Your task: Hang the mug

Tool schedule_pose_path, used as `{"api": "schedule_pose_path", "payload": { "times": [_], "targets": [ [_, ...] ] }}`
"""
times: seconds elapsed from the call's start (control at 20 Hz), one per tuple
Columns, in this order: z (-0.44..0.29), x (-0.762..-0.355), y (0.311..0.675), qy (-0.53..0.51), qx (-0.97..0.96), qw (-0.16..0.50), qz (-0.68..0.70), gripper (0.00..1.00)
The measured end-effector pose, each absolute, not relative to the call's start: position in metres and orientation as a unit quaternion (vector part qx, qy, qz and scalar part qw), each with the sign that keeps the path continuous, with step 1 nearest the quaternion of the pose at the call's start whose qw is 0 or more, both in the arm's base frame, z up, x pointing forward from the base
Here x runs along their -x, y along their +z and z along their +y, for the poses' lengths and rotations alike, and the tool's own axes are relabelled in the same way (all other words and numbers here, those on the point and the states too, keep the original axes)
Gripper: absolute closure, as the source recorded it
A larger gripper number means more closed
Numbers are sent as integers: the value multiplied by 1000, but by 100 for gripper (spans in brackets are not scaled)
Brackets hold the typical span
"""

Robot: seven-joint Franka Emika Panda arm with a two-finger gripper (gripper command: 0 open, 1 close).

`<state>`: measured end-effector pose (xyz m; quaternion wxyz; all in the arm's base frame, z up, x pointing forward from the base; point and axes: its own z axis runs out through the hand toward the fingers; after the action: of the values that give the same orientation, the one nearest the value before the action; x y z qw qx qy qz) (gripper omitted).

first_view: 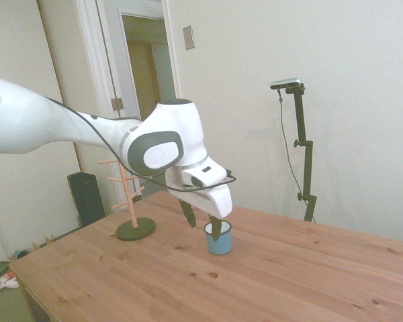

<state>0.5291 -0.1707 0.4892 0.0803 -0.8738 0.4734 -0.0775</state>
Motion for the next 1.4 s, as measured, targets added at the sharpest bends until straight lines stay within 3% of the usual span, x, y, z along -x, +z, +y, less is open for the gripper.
{"api": "schedule_pose_path", "payload": {
  "times": [0.55, 1.4],
  "targets": [
    [-187, -602, 460, -70, 874, 75, 475, 0],
    [-174, -642, 424, -56, 883, 61, 462, 0]
  ]
}}
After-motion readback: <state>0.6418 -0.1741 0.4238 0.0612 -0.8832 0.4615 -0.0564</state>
